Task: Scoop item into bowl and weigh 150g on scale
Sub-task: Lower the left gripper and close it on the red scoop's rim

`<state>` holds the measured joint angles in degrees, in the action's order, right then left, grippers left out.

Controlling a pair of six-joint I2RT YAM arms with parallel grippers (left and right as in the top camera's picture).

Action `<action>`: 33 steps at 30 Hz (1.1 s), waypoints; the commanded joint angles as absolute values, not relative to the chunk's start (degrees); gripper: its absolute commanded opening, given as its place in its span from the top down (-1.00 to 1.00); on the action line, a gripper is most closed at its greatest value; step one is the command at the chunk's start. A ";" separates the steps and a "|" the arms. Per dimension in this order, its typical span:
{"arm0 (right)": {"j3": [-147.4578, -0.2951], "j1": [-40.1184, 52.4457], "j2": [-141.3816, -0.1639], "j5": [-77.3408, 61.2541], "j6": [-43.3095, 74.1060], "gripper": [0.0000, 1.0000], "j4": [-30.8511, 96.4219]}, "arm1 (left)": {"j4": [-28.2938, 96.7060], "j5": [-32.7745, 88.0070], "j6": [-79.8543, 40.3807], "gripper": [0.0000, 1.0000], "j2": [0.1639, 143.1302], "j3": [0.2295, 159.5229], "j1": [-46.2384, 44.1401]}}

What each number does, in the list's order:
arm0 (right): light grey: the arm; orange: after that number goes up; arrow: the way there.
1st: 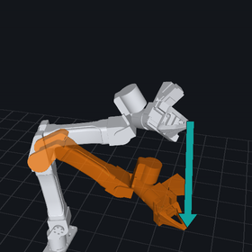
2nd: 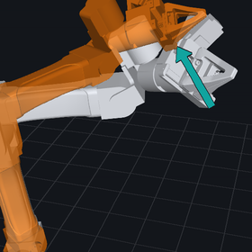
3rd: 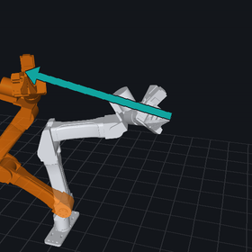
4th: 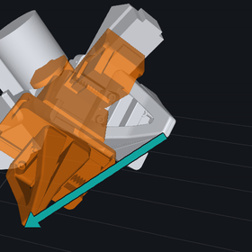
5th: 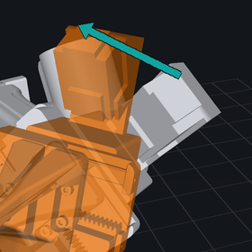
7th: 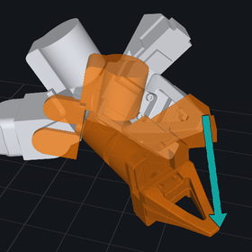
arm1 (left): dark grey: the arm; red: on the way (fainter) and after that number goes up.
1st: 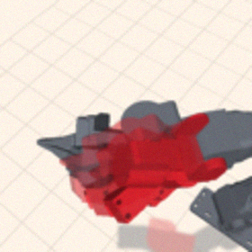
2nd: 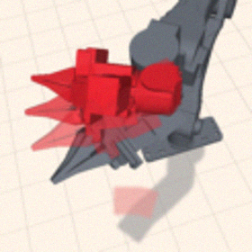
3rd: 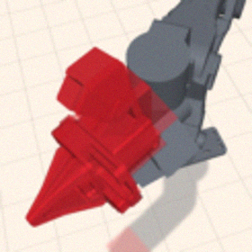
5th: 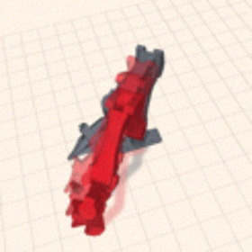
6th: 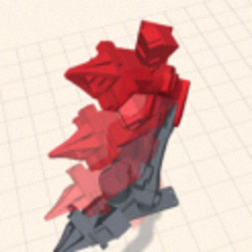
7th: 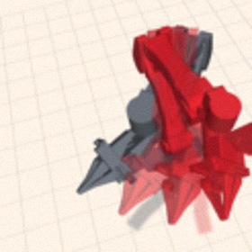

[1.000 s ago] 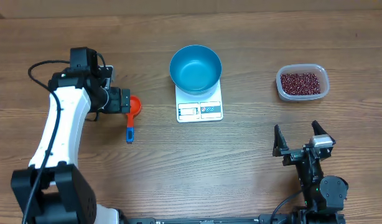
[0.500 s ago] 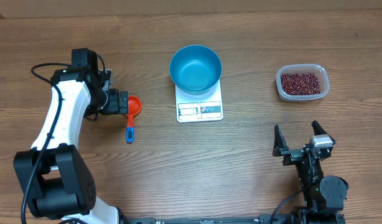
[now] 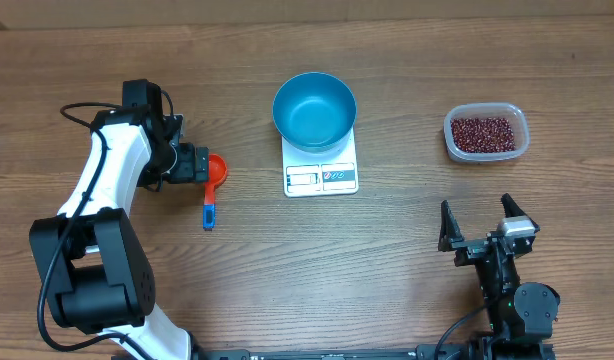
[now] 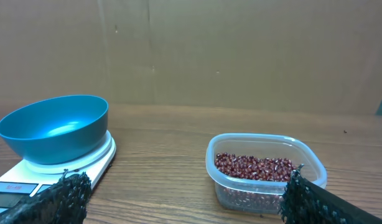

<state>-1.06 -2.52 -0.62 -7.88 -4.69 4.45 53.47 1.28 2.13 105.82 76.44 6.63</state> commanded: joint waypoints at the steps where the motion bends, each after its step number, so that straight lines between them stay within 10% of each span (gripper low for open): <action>1: -0.47 -2.20 -0.16 -7.33 -4.34 -1.00 4.21 | 52.42 0.91 3.27 -0.99 106.41 77.76 6.83; 33: -0.47 -2.20 -0.16 -7.31 -4.34 -1.00 4.21 | 48.80 4.51 2.76 -0.99 109.40 77.76 6.72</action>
<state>-1.06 -2.52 -0.62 -7.88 -4.67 4.45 48.99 3.49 2.11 108.95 76.55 6.63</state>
